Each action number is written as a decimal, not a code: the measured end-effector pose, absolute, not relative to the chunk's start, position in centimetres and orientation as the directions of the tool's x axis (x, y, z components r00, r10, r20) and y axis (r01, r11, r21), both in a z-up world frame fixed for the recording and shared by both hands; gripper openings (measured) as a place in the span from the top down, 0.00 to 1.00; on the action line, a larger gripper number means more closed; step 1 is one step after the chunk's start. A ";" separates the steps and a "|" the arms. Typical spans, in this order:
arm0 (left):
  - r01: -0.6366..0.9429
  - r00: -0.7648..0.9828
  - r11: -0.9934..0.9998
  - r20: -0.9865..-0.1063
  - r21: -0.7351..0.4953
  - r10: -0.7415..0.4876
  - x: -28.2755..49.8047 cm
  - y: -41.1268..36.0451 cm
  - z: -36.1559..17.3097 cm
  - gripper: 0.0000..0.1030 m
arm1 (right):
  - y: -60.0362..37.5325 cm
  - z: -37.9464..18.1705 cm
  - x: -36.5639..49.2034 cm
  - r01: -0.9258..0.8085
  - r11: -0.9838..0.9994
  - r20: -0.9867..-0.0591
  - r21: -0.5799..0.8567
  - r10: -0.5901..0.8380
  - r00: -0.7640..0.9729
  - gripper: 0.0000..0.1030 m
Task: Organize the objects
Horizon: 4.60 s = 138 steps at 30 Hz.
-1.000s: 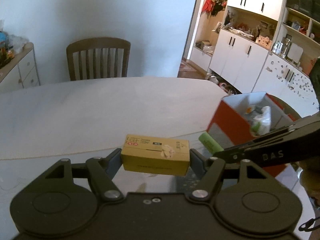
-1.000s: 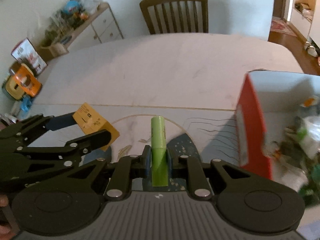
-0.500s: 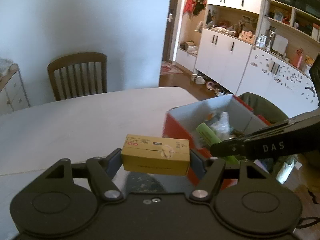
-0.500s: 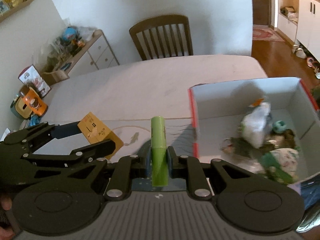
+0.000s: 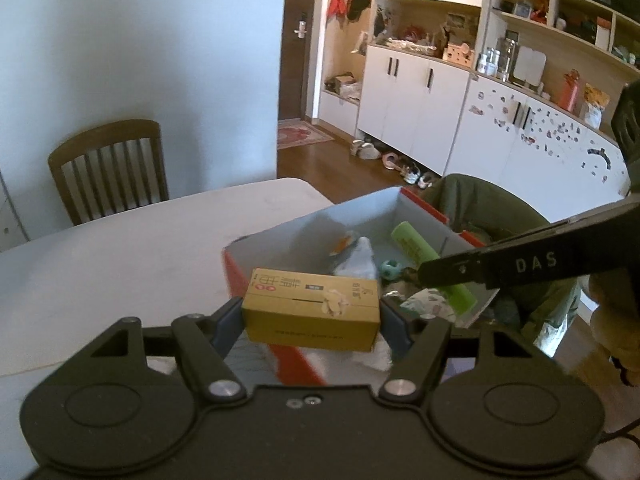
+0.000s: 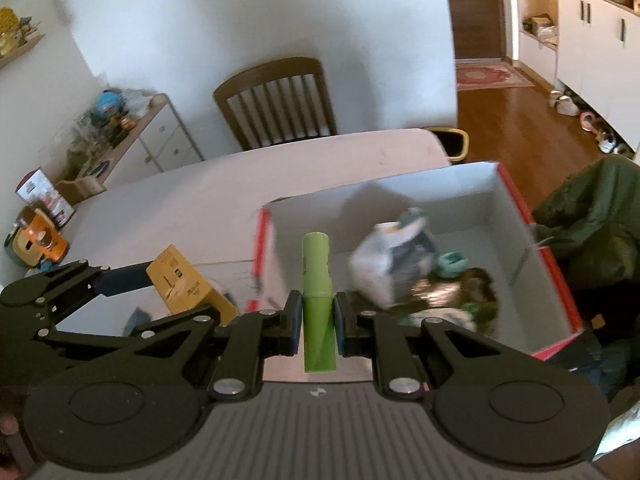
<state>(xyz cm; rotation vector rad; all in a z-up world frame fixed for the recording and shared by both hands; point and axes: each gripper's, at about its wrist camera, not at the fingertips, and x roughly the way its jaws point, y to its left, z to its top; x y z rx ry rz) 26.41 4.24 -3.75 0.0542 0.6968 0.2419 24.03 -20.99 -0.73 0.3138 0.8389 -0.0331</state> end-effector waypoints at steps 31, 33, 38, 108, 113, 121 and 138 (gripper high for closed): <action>-0.203 0.501 0.955 -0.815 0.218 0.293 37.9 2.1 -13.4 0.32 | -29.6 -9.7 29.3 0.188 0.972 -0.825 0.140 0.009 0.565 0.84; -0.204 0.494 0.954 -0.818 0.220 0.294 38.2 2.1 -13.5 0.32 | -29.5 -10.2 29.6 0.185 0.974 -0.831 0.133 0.008 0.556 0.84; -0.213 0.485 0.954 -0.825 0.210 0.290 38.2 2.2 -13.5 0.32 | -29.2 -10.9 29.7 0.173 0.977 -0.836 0.122 0.007 0.549 0.84; -0.201 0.799 0.977 -0.567 0.065 0.202 20.6 1.5 -0.8 0.01 | -18.0 1.5 13.2 0.121 0.978 -0.527 0.169 -0.014 0.850 0.08; -0.199 0.807 0.979 -0.561 0.037 0.185 19.7 1.9 -0.6 0.01 | -17.5 1.6 12.8 0.134 0.972 -0.516 0.193 -0.016 0.857 0.06; -0.182 0.823 0.982 -0.540 0.043 0.176 19.0 1.6 -0.4 0.01 | -16.2 1.5 11.6 0.184 0.968 -0.507 0.168 -0.075 0.858 0.05; -0.110 0.831 0.993 -0.544 0.045 0.117 19.0 0.7 -1.1 0.01 | -16.4 1.3 9.8 0.249 0.951 -0.518 0.184 -0.121 0.847 0.05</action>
